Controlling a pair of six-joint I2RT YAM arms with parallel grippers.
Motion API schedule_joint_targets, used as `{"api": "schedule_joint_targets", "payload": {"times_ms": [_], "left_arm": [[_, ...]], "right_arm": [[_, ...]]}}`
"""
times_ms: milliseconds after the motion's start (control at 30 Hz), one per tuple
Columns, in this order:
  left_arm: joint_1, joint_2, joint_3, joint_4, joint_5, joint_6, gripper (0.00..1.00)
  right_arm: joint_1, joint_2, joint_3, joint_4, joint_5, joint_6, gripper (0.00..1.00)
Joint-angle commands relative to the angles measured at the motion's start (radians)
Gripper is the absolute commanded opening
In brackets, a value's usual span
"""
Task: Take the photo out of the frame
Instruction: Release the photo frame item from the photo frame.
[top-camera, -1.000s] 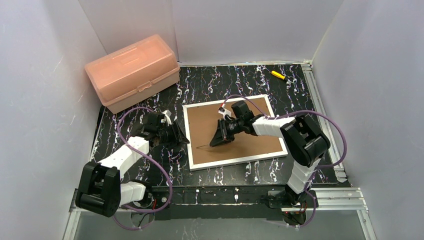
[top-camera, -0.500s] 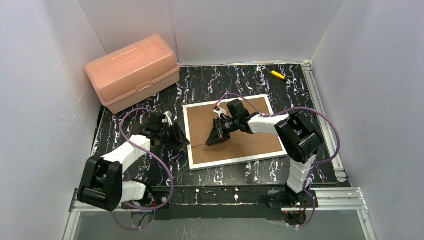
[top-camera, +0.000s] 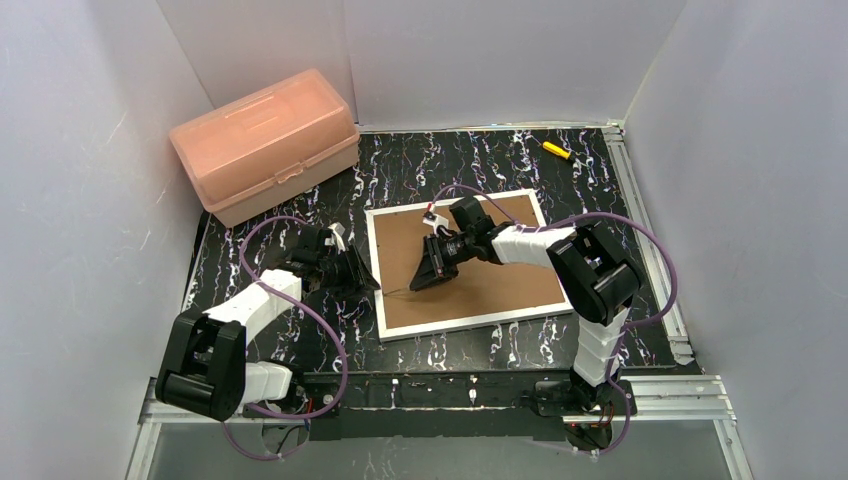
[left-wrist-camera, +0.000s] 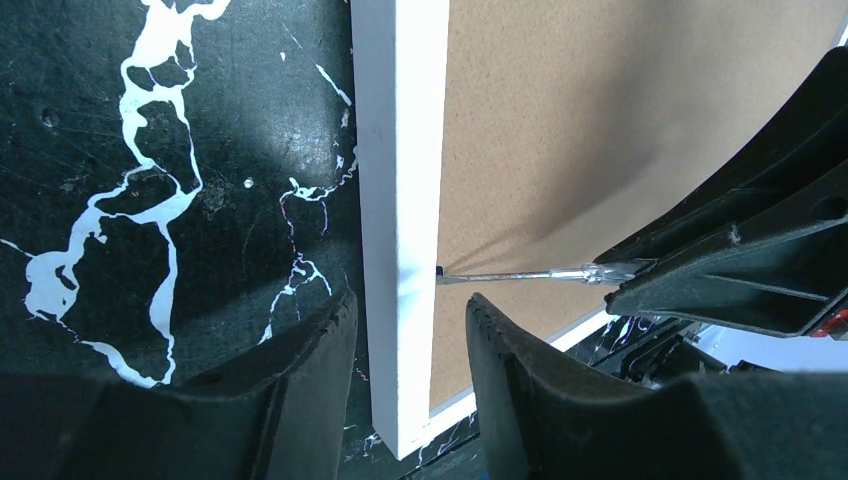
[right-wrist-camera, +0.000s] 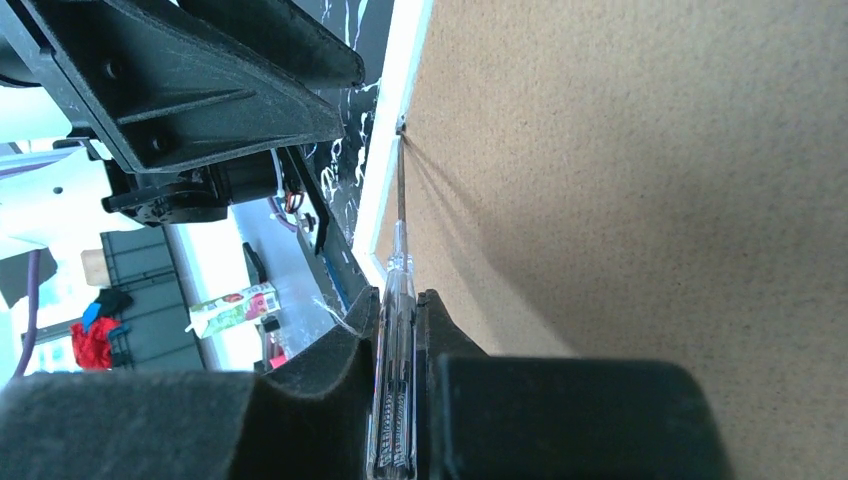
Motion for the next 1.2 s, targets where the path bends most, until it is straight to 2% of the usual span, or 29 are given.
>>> {"api": "schedule_joint_targets", "payload": {"times_ms": [0,300,1167], "left_arm": [[-0.002,0.002,-0.001,-0.019,0.017,0.014,0.41],[-0.001,0.002,0.000,-0.020,0.020,0.012,0.39],[-0.002,0.055,-0.010,0.019,0.041,0.006,0.29]], "right_arm": [[0.005,-0.002,0.049,-0.056,0.002,-0.067,0.01],[-0.025,-0.036,0.033,-0.090,-0.009,-0.083,0.01],[-0.028,0.051,0.062,-0.037,-0.026,-0.055,0.01]]}}
